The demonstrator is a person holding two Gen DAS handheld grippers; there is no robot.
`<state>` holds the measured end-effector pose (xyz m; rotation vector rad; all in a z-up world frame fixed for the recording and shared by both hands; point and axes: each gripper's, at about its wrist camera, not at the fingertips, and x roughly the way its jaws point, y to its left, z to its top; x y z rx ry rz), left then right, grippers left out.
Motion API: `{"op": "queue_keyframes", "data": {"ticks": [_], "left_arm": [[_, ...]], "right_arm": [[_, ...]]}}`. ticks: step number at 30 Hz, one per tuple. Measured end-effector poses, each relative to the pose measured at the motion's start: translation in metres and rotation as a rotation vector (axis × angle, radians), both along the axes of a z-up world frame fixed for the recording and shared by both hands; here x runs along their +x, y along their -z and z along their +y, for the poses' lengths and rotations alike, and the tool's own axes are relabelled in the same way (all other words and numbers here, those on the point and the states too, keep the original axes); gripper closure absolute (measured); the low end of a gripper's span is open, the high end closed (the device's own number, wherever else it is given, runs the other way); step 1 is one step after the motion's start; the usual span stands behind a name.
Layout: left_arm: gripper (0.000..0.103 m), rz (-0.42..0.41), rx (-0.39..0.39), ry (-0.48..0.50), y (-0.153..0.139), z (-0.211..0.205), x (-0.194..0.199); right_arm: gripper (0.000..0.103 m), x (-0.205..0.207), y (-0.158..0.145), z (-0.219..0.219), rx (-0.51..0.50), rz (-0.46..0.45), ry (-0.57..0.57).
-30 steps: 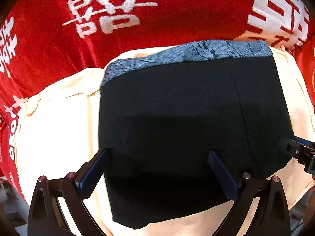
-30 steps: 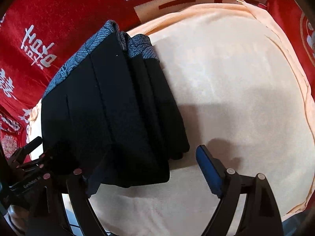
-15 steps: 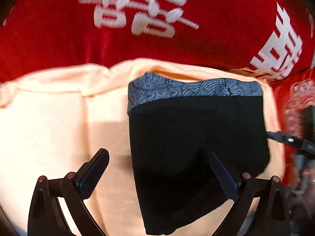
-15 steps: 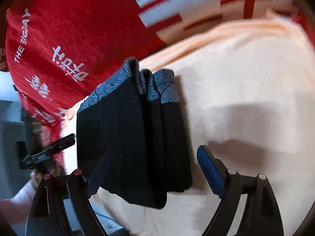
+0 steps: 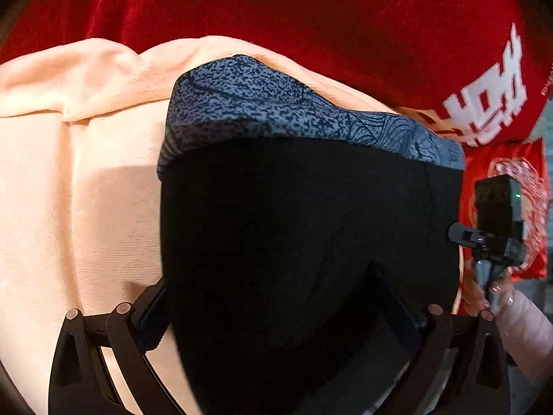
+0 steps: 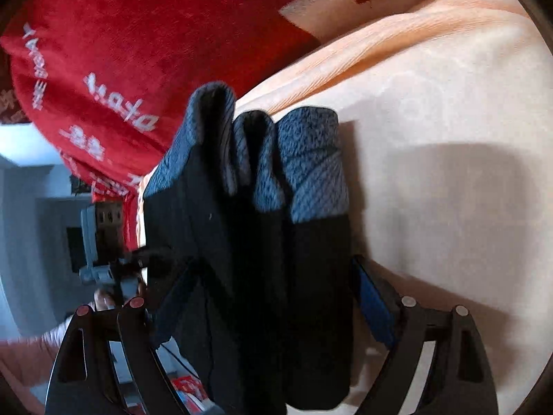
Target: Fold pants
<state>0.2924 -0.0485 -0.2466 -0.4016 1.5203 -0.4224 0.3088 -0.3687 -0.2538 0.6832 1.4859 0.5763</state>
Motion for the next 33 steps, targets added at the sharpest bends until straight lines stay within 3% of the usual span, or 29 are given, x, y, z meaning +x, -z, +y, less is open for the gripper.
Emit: {"op": "queue_keyframes", "data": {"ticks": [2, 3, 5, 7, 11, 18, 21, 25, 26, 27, 29, 33], "left_arm": [[0.001, -0.012, 0.031, -0.033, -0.004, 0.001, -0.003], [0.014, -0.031, 0.034, -0.049, -0.01, -0.001, -0.006], [0.026, -0.064, 0.042, -0.057, -0.024, -0.004, -0.011], [0.034, -0.087, 0.062, -0.061, -0.036, -0.003, -0.015], [0.043, -0.09, 0.037, -0.081, -0.053, 0.01, -0.025], [0.043, -0.115, 0.04, -0.047, -0.099, 0.026, -0.065], [0.043, -0.102, 0.055, -0.033, -0.099, 0.027, -0.083], [0.043, -0.041, 0.076, -0.017, -0.073, 0.045, -0.109], [0.039, -0.023, 0.087, -0.017, -0.063, 0.049, -0.113], [0.028, -0.008, 0.103, -0.031, -0.048, 0.055, -0.119], [0.014, -0.022, 0.095, -0.074, -0.04, 0.065, -0.124], [0.005, 0.002, 0.117, -0.094, -0.035, 0.072, -0.122]], "right_arm": [[0.031, 0.003, -0.002, 0.006, -0.029, 0.012, 0.004], [0.036, 0.002, -0.003, 0.006, -0.029, 0.023, 0.008], [0.053, 0.001, -0.008, 0.005, -0.005, 0.035, 0.027], [0.062, -0.002, -0.021, 0.002, 0.031, 0.019, 0.05], [0.063, -0.013, -0.041, 0.007, 0.058, -0.006, 0.053], [0.063, -0.065, -0.074, 0.018, 0.107, -0.005, 0.088], [0.063, -0.093, -0.076, 0.028, 0.105, 0.008, 0.089], [0.062, -0.121, -0.048, 0.05, 0.039, 0.042, 0.061], [0.057, -0.128, -0.039, 0.051, -0.001, 0.042, 0.052], [0.053, -0.132, -0.032, 0.052, -0.037, 0.029, 0.059], [0.046, -0.136, -0.024, 0.043, -0.014, 0.028, 0.099], [0.04, -0.137, -0.032, 0.044, -0.068, 0.046, 0.117]]}}
